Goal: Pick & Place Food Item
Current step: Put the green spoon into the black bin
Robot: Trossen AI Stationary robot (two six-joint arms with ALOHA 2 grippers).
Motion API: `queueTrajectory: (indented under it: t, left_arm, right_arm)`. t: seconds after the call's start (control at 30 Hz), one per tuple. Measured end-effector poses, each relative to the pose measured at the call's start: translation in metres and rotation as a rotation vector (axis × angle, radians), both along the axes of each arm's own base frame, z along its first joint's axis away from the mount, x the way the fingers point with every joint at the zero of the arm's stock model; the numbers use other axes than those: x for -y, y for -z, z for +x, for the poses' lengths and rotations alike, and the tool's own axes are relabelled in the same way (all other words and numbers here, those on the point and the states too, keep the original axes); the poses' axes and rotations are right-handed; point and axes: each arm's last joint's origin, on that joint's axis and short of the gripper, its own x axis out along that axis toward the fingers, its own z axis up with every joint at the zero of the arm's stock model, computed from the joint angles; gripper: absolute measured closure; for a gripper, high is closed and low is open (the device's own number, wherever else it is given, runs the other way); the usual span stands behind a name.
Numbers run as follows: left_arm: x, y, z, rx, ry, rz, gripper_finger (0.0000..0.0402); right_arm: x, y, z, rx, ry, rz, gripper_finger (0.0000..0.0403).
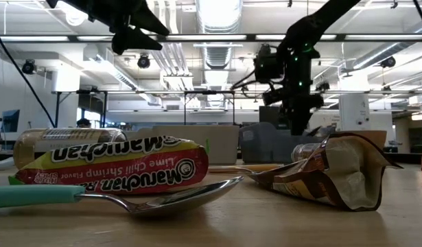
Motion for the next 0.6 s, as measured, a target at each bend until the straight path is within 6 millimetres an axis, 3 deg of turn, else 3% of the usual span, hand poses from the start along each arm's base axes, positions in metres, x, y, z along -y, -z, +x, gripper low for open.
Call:
queueTrajectory:
  t: [0.6]
  left_arm:
    - [-0.001,0.000,0.000,0.019,-0.045,-0.034,0.0139]
  right_arm:
    - [0.005,0.022,0.001,0.072,0.001,0.077,0.0392]
